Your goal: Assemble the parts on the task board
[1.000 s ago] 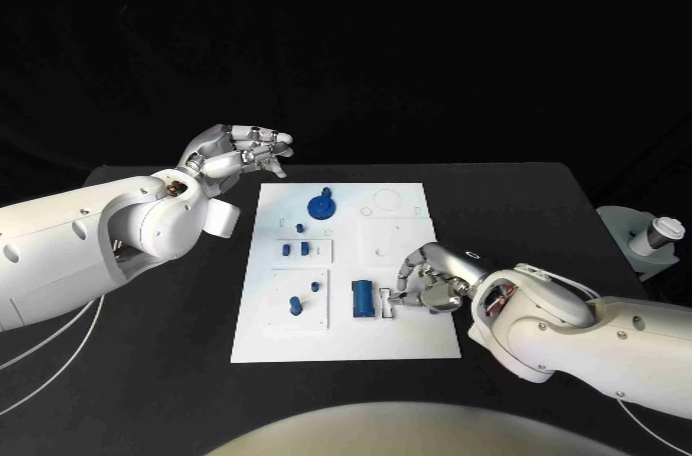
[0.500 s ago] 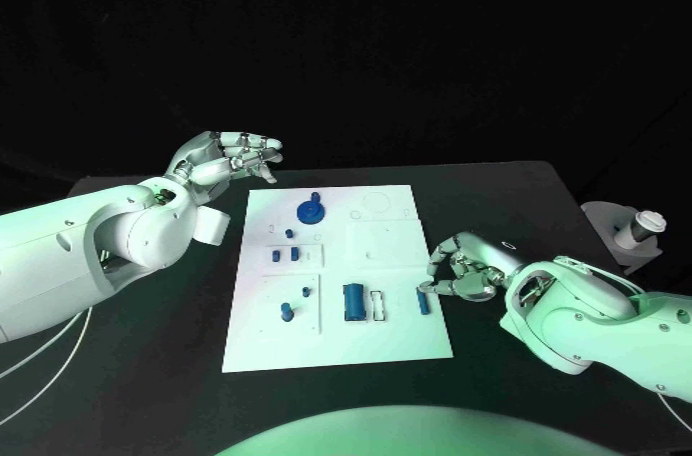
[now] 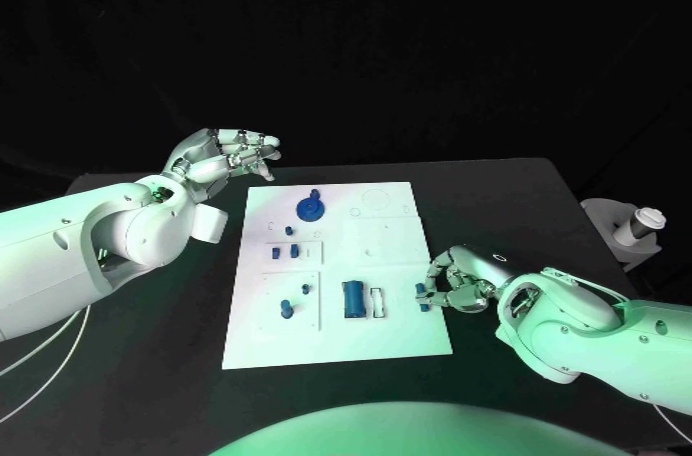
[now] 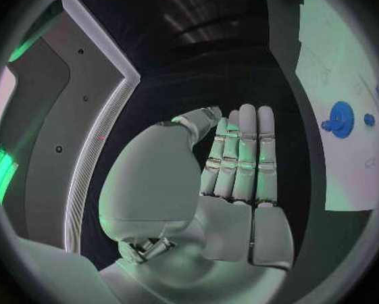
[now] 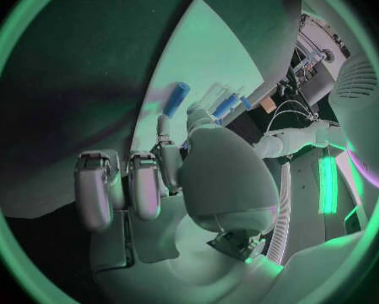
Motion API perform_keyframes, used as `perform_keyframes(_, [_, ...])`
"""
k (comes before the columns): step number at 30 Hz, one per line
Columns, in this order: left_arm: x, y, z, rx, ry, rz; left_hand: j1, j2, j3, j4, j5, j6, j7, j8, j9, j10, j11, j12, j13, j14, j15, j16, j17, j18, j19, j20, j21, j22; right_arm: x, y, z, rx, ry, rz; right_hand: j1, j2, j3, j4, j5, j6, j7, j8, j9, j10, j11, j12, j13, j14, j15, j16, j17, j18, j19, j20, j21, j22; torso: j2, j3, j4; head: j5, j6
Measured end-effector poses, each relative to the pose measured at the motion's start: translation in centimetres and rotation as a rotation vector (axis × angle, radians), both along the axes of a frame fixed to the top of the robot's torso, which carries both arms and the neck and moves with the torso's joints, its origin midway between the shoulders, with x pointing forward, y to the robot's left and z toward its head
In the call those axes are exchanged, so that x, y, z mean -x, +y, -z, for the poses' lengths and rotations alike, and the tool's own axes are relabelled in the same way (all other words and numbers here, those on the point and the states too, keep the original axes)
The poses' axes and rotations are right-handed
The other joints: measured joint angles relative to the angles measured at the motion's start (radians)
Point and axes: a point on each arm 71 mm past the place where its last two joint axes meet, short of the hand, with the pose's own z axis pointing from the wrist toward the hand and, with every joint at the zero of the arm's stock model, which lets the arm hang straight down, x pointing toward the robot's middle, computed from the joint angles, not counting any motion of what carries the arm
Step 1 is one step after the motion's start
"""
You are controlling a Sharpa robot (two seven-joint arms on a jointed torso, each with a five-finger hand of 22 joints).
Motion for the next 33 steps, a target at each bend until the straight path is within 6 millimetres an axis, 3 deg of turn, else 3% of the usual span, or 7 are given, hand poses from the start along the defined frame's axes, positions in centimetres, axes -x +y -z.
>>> perform_keyframes(11, [0.0,0.0,0.0,0.0,0.0,0.0,0.0,0.0,0.0,0.0,0.0,0.0,0.0,0.0,0.0,0.0,0.0,0.0,0.0,0.0,0.0,0.0,0.0,0.0,0.0,0.0,0.0,0.0,-0.2,0.4,0.7,0.031,0.009,-0.001,0.01,0.009,0.019,-0.004,0.001,0.009,-0.009,-0.004,0.0,0.0,0.0,0.001,0.004,0.0,0.0,0.0,0.0,0.0,0.0,0.0,0.0,0.0,0.0,-0.0002,-0.0011,0.002,-0.001])
perform_keyframes(16, [0.0,0.0,0.0,0.0,0.0,0.0,0.0,0.0,0.0,0.0,0.0,0.0,0.0,0.0,0.0,0.0,0.0,0.0,0.0,0.0,0.0,0.0,0.0,0.0,0.0,0.0,0.0,0.0,-0.3,0.7,0.7,0.037,0.008,-0.011,0.082,0.006,0.071,-0.026,0.001,0.019,-0.019,-0.008,0.0,0.005,-0.006,0.009,0.006,0.0,0.0,0.0,0.0,0.0,0.0,0.0,0.004,0.0,0.0,-0.0002,-0.001,0.003,-0.003])
perform_keyframes(17, [0.0,0.0,0.0,0.0,0.0,0.0,0.0,0.0,0.0,0.0,0.0,0.0,0.0,0.0,0.0,0.0,0.0,0.0,0.0,0.0,0.0,0.0,0.0,0.0,0.0,0.0,0.0,0.0,-0.3,0.8,0.7,0.038,0.007,-0.014,0.121,-0.001,0.106,-0.045,0.021,0.029,-0.022,-0.011,-0.002,0.002,-0.01,0.013,0.007,0.0,0.0,0.0,0.0,0.0,0.0,0.0,0.011,0.0,0.0,-0.0002,-0.0008,0.003,-0.003])
perform_keyframes(23, [0.0,0.1,0.0,0.0,0.0,-0.001,0.0,0.0,0.0,0.0,0.0,0.0,0.0,0.0,0.0,0.0,0.0,0.0,0.0,0.0,0.0,0.0,0.0,0.0,0.0,0.0,0.0,0.0,-0.2,1.2,0.6,0.044,0.0,-0.032,0.17,-0.048,0.254,-0.08,0.076,0.043,-0.022,-0.018,-0.012,0.009,-0.02,0.012,0.004,0.0,-0.011,0.004,0.0,0.0,0.0,-0.008,0.019,0.0,-0.001,-0.0007,-0.0012,0.005,-0.005])
perform_keyframes(28, [0.0,0.1,0.0,0.0,0.0,-0.001,0.0,0.0,0.0,0.0,0.0,0.0,0.0,0.0,0.0,0.0,0.0,0.0,0.0,0.0,0.0,0.0,0.001,0.0,0.0,0.0,0.0,-0.001,0.0,1.5,0.6,0.05,-0.004,-0.041,0.169,-0.058,0.32,-0.023,0.13,0.045,-0.02,-0.015,-0.004,0.013,-0.024,0.006,-0.004,-0.003,-0.015,0.004,0.0,0.0,0.0,-0.008,0.023,0.0,-0.001,-0.0008,-0.0012,0.005,-0.005])
perform_keyframes(31, [0.0,0.1,0.0,-0.001,0.0,-0.002,0.0,0.0,0.0,0.0,0.0,0.0,0.0,0.0,-0.001,0.0,0.0,0.0,0.0,0.0,0.0,0.0,0.001,0.0,0.0,0.0,0.0,-0.001,0.1,1.6,0.6,0.055,-0.006,-0.04,0.116,-0.106,0.406,-0.03,0.155,0.043,-0.022,-0.015,0.056,0.019,-0.031,-0.001,-0.005,0.001,-0.014,0.004,0.0,0.0,0.0,-0.008,0.027,0.0,-0.001,-0.0008,-0.0012,0.006,-0.005])
perform_keyframes(33, [0.0,0.2,0.0,-0.001,0.0,-0.002,0.0,0.0,0.0,0.0,0.0,0.0,0.0,0.0,-0.001,0.0,0.0,0.0,0.0,0.0,0.0,0.0,0.001,0.0,0.0,0.0,0.0,-0.001,0.2,1.6,0.6,0.056,-0.006,-0.038,0.078,-0.115,0.45,-0.06,0.169,0.034,-0.024,-0.002,0.07,0.017,-0.029,0.004,0.0,0.001,-0.014,0.004,0.0,0.0,0.0,-0.008,0.027,0.0,-0.001,-0.0008,-0.0012,0.006,-0.005])
